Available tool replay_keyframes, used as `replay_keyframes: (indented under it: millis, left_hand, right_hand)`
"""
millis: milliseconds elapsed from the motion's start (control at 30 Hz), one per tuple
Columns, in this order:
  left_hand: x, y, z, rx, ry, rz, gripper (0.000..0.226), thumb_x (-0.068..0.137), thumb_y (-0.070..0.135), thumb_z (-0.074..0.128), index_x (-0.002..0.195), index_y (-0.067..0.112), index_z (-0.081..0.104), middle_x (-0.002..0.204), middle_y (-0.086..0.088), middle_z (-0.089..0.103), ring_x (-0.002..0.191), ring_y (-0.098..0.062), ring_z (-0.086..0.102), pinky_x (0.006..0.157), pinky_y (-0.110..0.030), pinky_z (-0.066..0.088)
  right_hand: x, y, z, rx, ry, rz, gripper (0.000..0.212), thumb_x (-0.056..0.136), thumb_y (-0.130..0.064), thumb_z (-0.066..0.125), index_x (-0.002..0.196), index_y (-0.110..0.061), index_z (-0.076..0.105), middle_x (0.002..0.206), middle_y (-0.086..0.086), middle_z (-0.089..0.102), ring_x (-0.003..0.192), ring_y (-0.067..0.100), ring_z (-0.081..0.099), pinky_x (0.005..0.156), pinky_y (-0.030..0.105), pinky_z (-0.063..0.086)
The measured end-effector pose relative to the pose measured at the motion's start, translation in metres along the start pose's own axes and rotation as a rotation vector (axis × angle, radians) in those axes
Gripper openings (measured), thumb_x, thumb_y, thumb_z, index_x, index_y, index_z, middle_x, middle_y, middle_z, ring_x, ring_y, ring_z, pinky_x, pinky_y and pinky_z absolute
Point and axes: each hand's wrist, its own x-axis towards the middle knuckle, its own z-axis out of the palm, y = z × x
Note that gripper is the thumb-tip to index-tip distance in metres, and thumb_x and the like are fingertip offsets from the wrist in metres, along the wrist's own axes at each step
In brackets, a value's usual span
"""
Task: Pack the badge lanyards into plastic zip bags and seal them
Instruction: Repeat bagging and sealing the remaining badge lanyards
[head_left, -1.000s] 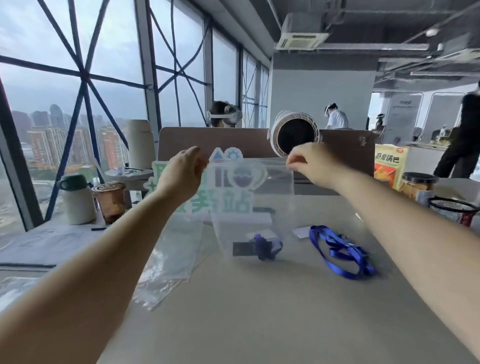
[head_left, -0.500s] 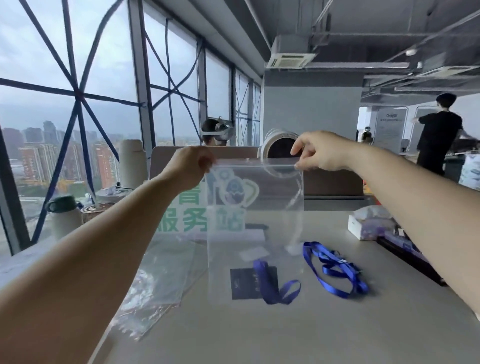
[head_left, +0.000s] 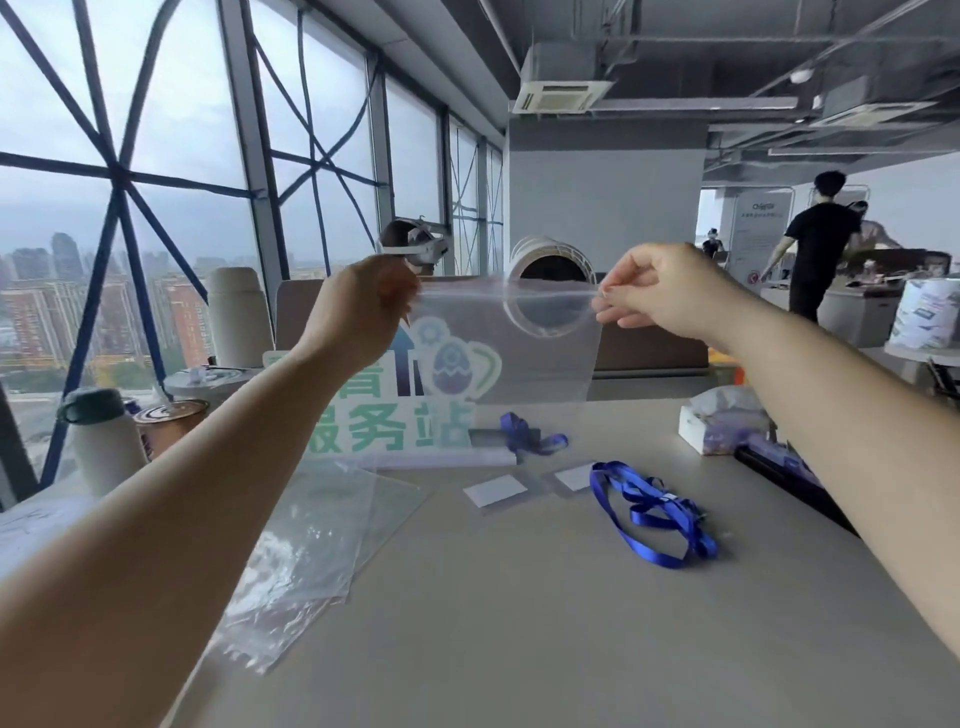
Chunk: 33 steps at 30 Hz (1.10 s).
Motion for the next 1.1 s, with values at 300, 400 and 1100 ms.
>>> replay_keyframes:
  millis: [300, 400, 1100]
  left_hand:
    - [-0.228, -0.033, 0.01, 0.146, -0.51, 0.159, 0.015, 0.082, 0.048, 0.054, 0.09, 0.042, 0.064, 0.092, 0.024, 0.068, 0.092, -0.004, 0.061, 0.081, -0.034, 0.052]
    - [-0.265, -0.036, 0.017, 0.146, -0.711, 0.161, 0.033, 0.075, 0.062, 0.044, 0.085, 0.04, 0.067, 0.103, 0.03, 0.064, 0.105, 0.003, 0.055, 0.093, -0.033, 0.045]
    - [-0.245, -0.034, 0.108, 0.414, -1.091, 0.073, 0.063, 0.096, 0.057, 0.012, 0.149, 0.031, -0.007, 0.157, 0.01, -0.013, 0.144, -0.014, -0.016, 0.118, -0.039, -0.01]
  right_hand:
    - [-0.189, 0.073, 0.048, -0.175, -0.483, 0.223, 0.009, 0.078, -0.012, 0.073, 0.076, -0.02, 0.073, 0.102, -0.008, 0.072, 0.091, 0.0, 0.066, 0.087, 0.018, 0.05]
    - [-0.222, 0.088, 0.06, -0.286, -0.664, 0.27, 0.009, 0.079, -0.027, 0.073, 0.084, -0.02, 0.075, 0.108, -0.014, 0.068, 0.096, -0.013, 0.059, 0.087, 0.012, 0.043]
    - [-0.195, 0.134, 0.138, -0.805, -0.806, 0.246, 0.075, 0.09, -0.068, 0.01, 0.148, -0.027, -0.015, 0.155, -0.01, -0.022, 0.142, 0.011, -0.022, 0.117, 0.042, -0.012]
